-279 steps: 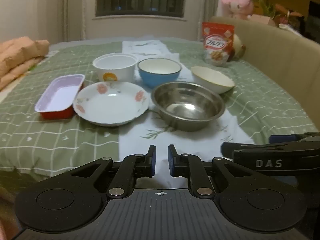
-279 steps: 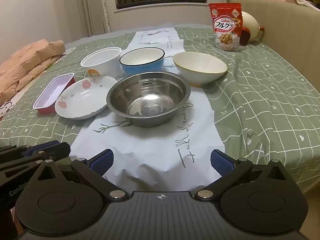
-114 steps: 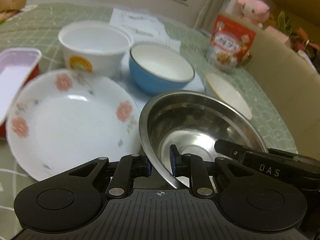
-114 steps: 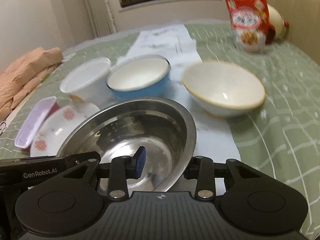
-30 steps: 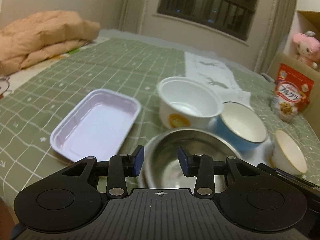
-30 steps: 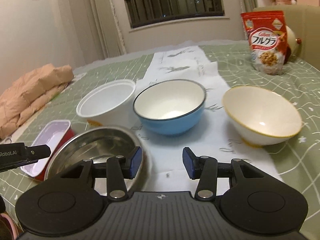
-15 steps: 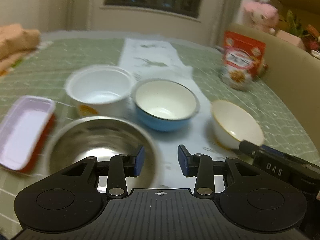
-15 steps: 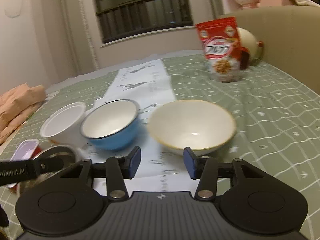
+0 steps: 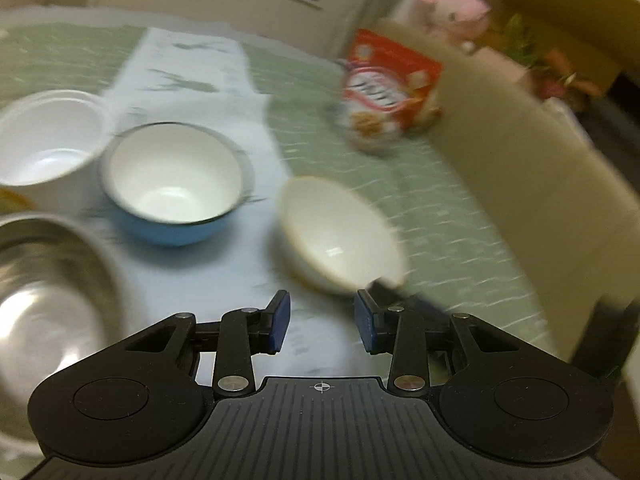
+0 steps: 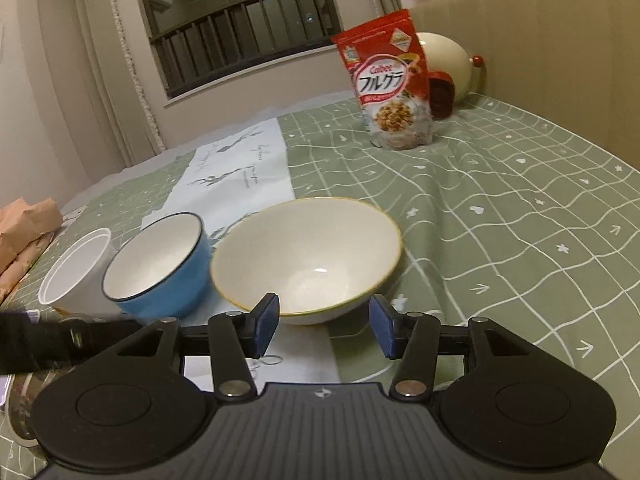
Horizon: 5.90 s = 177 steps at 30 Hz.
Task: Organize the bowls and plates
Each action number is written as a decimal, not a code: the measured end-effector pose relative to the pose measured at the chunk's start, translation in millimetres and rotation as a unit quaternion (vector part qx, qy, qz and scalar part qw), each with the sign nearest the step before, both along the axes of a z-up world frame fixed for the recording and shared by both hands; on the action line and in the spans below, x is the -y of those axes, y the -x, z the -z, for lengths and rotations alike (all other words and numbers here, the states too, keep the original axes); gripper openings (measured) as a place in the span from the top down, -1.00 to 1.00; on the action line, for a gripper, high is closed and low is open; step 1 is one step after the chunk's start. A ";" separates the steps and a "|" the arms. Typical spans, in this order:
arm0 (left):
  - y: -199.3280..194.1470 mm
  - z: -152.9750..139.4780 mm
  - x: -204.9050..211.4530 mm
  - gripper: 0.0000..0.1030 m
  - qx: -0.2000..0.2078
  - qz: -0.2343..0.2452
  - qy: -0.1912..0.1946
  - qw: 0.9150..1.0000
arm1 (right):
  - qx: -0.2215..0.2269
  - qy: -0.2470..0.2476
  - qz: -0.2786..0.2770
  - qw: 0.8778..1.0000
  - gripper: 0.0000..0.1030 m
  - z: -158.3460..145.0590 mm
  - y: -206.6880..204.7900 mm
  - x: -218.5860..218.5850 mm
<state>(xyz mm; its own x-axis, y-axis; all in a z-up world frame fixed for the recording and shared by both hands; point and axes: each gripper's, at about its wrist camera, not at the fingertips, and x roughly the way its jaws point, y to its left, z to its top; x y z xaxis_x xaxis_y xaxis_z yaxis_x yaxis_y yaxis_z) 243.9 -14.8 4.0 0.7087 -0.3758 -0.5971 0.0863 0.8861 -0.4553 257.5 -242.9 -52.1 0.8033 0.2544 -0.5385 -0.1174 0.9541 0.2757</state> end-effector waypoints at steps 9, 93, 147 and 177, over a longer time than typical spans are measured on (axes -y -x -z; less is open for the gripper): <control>-60.4 15.4 -3.1 0.24 -0.026 -0.056 0.002 0.998 | -0.032 -0.048 0.002 0.998 0.03 2.5 -35.2 39.9; 88.8 12.9 -63.0 0.53 -0.076 -0.140 -0.028 0.987 | 0.041 0.079 -0.105 0.990 -0.07 -4.7 65.3 -34.6; -106.5 43.0 -145.5 0.49 -0.062 -0.081 -0.060 0.993 | -0.213 0.006 -0.182 0.960 0.41 6.9 -184.9 -147.4; -145.9 47.6 -64.3 0.32 -0.107 0.012 -0.055 0.993 | -0.195 -0.072 -0.155 0.966 0.39 9.9 -181.0 -58.0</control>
<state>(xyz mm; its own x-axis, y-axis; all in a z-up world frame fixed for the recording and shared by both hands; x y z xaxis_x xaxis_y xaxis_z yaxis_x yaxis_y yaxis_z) 389.8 49.5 -43.7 0.5522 -0.3158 -0.7716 0.0194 0.9301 -0.3668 438.4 -184.8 -62.0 0.4196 0.5450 -0.7259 -0.2514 0.8382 0.4840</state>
